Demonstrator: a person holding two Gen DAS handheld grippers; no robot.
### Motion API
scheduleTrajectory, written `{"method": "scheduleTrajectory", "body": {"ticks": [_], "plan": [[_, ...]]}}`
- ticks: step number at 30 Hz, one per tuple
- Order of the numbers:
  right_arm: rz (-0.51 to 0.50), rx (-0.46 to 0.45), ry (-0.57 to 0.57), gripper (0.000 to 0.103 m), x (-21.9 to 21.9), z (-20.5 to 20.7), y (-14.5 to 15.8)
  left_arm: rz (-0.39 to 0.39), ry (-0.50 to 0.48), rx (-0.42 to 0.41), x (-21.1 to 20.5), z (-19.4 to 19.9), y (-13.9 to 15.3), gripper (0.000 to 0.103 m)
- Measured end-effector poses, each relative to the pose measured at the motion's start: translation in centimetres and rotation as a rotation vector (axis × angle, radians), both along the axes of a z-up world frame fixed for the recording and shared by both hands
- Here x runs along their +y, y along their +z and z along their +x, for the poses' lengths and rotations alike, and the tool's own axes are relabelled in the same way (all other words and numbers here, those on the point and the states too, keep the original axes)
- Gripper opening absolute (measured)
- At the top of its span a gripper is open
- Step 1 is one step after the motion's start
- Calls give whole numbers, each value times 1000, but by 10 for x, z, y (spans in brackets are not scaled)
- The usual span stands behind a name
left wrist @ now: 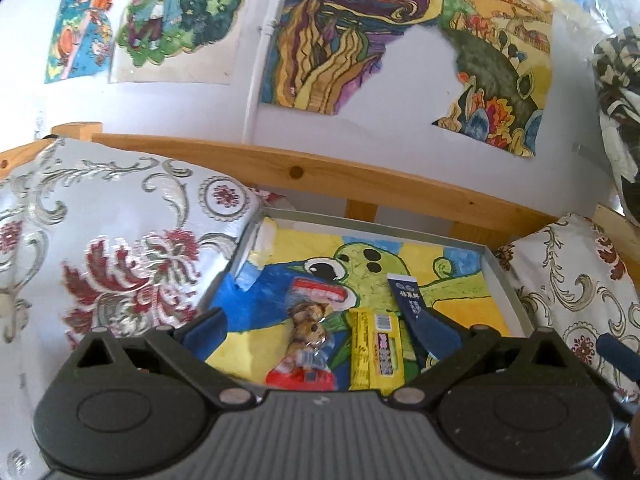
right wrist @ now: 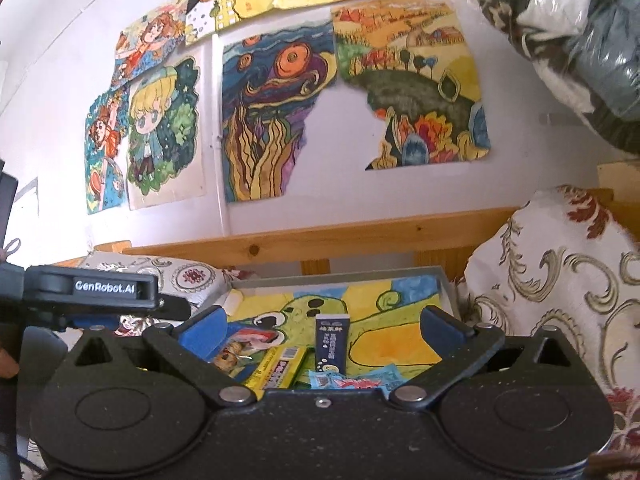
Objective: Organize snacks
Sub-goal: 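Open both grippers and withdraw them from the tray toward the snack pile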
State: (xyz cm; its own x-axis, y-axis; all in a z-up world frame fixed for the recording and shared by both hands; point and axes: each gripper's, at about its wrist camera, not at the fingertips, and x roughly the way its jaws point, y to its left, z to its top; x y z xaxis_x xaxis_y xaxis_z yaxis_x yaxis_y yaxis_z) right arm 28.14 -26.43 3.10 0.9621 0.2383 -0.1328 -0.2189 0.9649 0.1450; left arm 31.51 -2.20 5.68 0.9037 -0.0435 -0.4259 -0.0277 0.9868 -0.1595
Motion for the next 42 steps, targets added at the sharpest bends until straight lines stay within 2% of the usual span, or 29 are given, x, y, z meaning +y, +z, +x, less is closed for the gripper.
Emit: {"method": "scheduleTrajectory", "body": {"ticks": [4, 12, 19, 22, 28, 32, 42], "plan": [[-11, -18, 1, 102, 3, -17, 10, 0, 19, -3, 7, -20, 7, 102], [-22, -31, 7, 102, 10, -48, 23, -2, 90, -60, 19, -66, 17, 102], [-49, 0, 20, 102, 12, -79, 21, -37, 137, -87, 29, -104, 14, 102], [-66, 17, 25, 102, 12, -92, 18, -27, 143, -90, 28, -120, 8, 103], [-95, 64, 27, 102, 11, -118, 8, -2, 106, -58, 18, -146, -10, 102], [-126, 130, 23, 102, 13, -127, 3, 18, 80, -20, 13, -160, -23, 102], [-215, 265, 34, 102, 19, -146, -14, 22, 101, 84, 18, -179, -50, 102]]}}
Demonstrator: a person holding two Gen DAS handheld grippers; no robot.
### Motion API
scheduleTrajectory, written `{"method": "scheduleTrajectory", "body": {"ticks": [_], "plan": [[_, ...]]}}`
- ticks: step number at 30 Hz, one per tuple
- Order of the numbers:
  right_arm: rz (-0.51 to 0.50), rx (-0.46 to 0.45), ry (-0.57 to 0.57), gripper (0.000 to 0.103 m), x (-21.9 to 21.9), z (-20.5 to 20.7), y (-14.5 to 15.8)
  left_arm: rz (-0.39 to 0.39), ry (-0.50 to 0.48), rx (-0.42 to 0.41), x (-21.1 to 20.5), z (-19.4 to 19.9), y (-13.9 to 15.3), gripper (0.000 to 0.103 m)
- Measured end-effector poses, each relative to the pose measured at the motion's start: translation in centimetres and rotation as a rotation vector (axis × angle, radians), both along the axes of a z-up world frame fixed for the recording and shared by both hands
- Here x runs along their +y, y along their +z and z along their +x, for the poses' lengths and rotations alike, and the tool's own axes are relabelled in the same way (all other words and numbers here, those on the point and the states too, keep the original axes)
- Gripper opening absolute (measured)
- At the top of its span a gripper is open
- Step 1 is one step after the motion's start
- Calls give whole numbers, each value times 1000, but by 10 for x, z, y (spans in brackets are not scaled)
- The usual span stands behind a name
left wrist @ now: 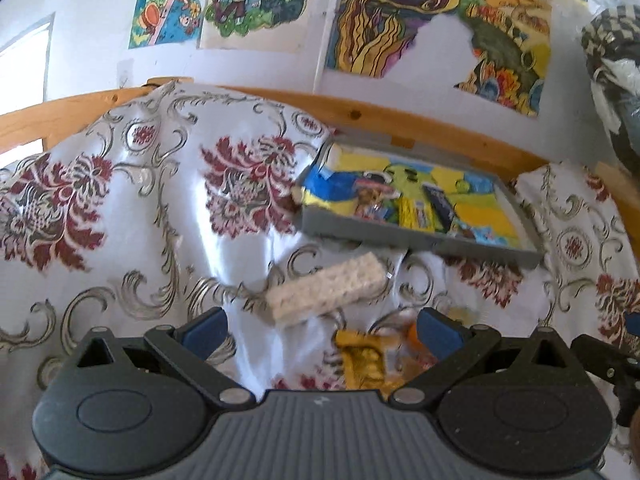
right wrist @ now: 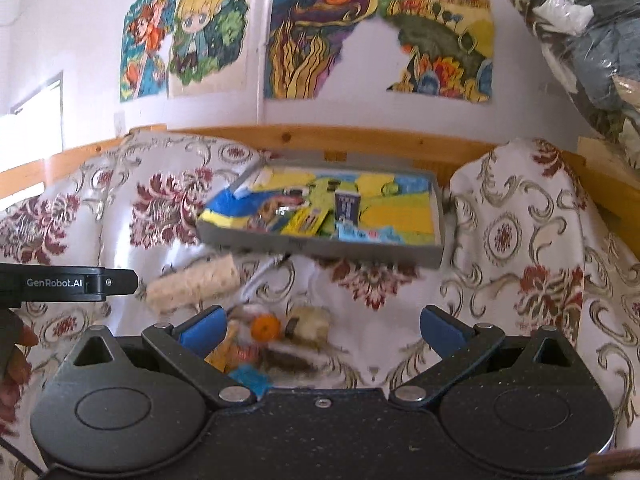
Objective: Organize snacks
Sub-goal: 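Open both grippers and withdraw them from the tray toward the snack pile, then move the left gripper to the gold foil packet while the right approaches the small clear packet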
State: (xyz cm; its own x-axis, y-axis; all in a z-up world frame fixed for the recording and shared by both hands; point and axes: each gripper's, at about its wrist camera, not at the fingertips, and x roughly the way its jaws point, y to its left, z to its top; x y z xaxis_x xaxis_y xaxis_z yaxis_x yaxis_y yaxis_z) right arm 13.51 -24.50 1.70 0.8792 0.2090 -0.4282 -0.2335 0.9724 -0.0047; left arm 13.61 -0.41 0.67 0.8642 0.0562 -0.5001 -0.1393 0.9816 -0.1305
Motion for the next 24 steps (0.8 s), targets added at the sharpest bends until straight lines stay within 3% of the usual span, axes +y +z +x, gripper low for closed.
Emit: {"method": "scheduleTrajectory", "body": {"ticks": [15, 24], "plan": [[-42, 166, 139, 102, 19, 4, -24, 27, -15, 99, 5, -6, -21, 102], [-67, 193, 147, 102, 24, 12, -35, 40, -36, 141, 2, -3, -26, 102]]}}
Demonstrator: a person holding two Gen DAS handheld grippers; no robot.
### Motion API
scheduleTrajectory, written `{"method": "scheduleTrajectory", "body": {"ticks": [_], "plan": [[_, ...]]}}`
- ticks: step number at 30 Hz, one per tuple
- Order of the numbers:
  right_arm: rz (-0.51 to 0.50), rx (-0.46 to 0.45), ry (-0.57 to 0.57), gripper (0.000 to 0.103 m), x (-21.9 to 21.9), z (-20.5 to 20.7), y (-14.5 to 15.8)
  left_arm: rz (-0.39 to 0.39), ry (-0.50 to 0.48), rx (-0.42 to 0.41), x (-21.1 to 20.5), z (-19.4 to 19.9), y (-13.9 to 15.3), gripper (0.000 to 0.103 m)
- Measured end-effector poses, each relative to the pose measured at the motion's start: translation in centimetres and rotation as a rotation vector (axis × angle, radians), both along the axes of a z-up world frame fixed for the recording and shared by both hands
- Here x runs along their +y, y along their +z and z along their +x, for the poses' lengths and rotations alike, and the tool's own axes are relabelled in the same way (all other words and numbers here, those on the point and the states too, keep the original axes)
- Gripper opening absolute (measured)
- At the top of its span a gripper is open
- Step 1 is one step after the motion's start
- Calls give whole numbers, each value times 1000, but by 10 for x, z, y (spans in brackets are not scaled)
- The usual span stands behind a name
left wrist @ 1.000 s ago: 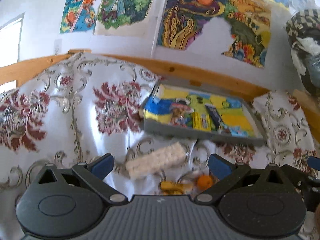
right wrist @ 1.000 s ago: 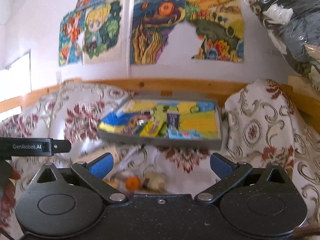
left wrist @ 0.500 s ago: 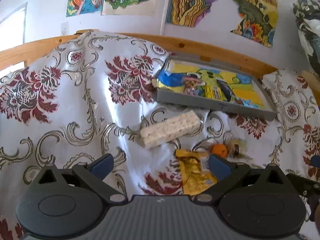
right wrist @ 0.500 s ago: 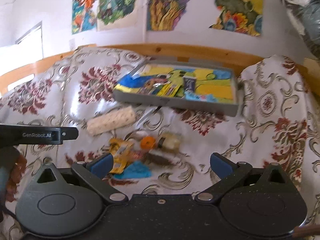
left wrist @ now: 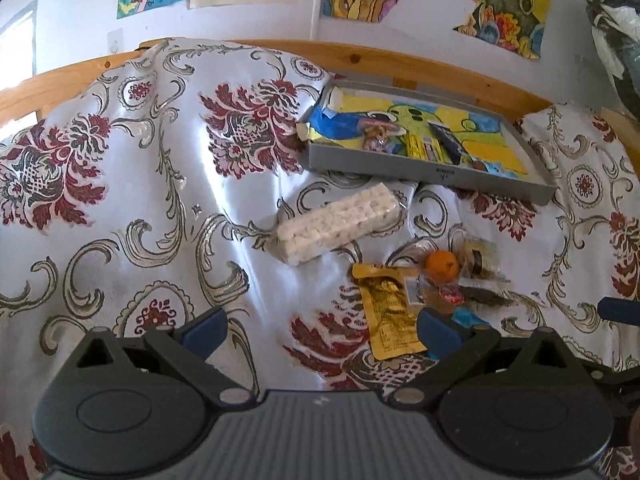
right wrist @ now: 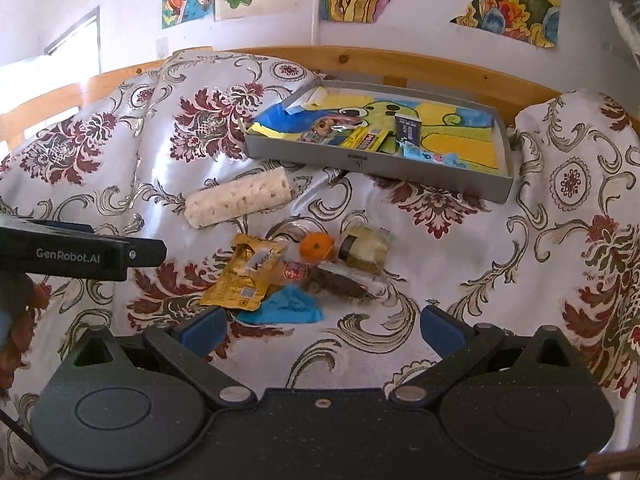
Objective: Organize snacks
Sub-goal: 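Move the left gripper to the gold foil packet while the right approaches the small clear packet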
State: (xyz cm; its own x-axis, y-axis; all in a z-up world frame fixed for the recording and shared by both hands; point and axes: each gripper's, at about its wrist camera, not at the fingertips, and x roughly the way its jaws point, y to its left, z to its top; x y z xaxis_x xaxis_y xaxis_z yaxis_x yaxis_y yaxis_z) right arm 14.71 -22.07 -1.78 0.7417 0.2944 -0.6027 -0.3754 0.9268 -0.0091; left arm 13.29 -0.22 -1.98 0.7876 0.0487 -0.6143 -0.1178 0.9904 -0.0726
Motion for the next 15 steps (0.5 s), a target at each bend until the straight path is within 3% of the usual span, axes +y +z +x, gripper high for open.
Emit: {"method": "scheduleTrajectory", "body": {"ticks": [15], "plan": [[0, 3, -24, 102, -3, 9, -5, 28, -14, 43, 3, 12, -6, 102]]}}
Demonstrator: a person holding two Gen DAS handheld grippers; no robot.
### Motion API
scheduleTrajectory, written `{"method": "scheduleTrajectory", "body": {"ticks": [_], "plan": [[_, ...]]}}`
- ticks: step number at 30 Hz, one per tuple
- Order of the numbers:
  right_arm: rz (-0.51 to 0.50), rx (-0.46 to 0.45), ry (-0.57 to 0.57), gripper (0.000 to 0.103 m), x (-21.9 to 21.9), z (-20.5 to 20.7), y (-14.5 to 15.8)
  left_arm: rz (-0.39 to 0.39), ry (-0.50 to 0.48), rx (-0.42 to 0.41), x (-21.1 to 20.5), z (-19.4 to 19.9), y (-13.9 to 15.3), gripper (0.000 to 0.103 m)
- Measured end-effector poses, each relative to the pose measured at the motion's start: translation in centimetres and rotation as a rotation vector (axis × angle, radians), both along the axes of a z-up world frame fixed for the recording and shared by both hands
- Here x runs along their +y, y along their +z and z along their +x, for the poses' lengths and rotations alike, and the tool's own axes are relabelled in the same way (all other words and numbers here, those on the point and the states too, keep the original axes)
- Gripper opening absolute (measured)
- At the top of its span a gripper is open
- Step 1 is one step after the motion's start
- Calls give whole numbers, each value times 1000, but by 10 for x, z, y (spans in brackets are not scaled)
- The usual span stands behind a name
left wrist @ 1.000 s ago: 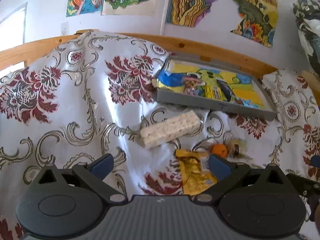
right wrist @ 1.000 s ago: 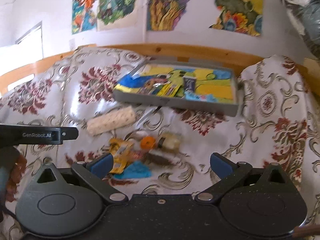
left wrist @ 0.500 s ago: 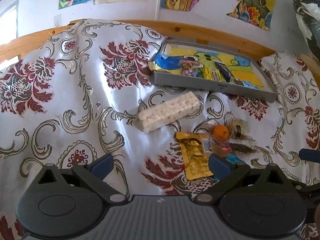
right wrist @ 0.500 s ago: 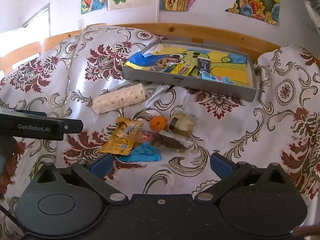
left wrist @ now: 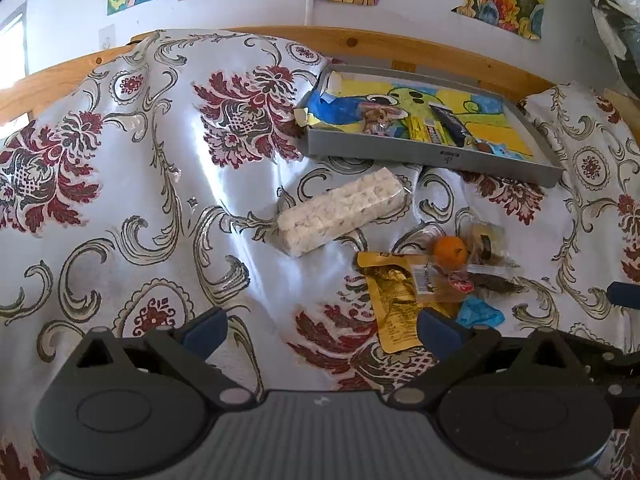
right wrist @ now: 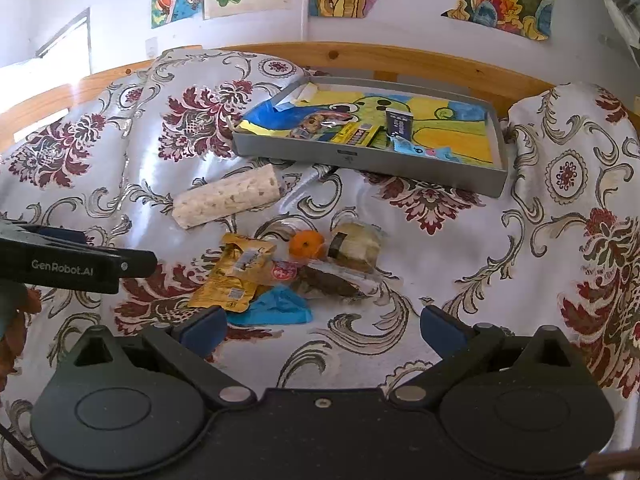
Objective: Organize snacks
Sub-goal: 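Move the left gripper to the gold foil packet while the right approaches the small clear packet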
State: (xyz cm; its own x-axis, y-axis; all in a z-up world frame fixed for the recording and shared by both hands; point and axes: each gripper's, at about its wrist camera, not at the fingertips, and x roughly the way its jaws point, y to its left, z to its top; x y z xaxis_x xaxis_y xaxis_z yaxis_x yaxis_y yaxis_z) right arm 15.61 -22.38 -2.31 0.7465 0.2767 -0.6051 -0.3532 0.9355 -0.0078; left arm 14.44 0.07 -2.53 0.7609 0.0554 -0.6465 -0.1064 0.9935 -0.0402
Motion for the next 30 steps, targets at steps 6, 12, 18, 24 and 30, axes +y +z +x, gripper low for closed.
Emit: {"method": "scheduleTrajectory", "body": {"ticks": [6, 12, 18, 24, 30], "plan": [[-63, -51, -15, 102, -2, 7, -1, 3, -5, 4, 3, 10, 0, 102], [-132, -91, -25, 102, -6, 16, -6, -18, -44, 17, -1, 24, -4, 102], [-235, -155, -9, 102, 2, 23, -19, -21, -105, 53, -9, 38, -14, 102], [-352, -203, 60, 102, 20, 31, -40, 24, -147, 82, -14, 50, -25, 102], [-415, -238, 104, 102, 27, 39, -58, 5, -175, 125, -14, 68, -35, 102]]}}
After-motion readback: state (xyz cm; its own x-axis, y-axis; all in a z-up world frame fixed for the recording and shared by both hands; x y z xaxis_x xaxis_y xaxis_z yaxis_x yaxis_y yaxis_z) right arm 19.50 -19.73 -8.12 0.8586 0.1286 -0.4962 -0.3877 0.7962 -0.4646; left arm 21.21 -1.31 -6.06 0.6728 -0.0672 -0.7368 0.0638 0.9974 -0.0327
